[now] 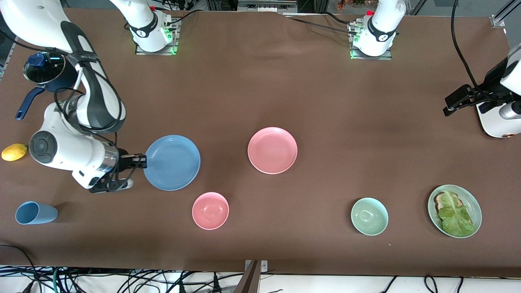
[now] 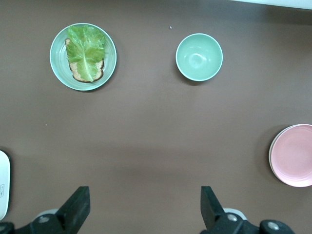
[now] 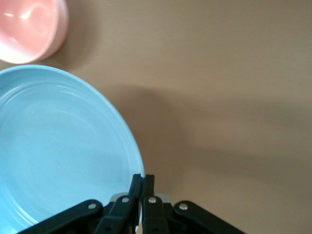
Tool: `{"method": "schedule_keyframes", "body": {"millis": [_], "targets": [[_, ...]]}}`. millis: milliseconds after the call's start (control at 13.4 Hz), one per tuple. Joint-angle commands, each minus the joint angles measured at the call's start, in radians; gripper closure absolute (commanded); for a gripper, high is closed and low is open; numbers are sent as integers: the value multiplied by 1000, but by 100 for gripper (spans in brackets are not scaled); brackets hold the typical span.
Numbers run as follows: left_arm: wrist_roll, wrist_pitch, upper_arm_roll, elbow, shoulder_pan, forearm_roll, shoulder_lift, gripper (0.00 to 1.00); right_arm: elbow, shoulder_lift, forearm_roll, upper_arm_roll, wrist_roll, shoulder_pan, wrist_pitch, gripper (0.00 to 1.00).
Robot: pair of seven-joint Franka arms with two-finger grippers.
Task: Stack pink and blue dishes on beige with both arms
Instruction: 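Slide the blue plate with the right gripper onto the pink plate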
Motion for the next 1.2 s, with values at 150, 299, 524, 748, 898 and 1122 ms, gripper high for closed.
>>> {"method": "schedule_keyframes", "body": {"millis": [150,299,524,748,898,1122], "targets": [[14,-12,-1,28,-7,22,11,0,10,-14,-1,71,169,56,-40,100],[20,-12,-1,28,-6,22,13,0,10,-14,-17,70,308,147,-38,100],[22,-12,-1,28,-4,22,14,0,10,0,-82,68,524,288,-14,100],[22,-12,-1,28,-4,22,14,0,10,29,-98,67,649,374,52,100],[26,-13,-1,28,2,22,20,0,10,55,-107,65,692,406,100,100],[23,-13,-1,28,0,22,20,0,10,104,-150,61,786,454,170,100]]}}
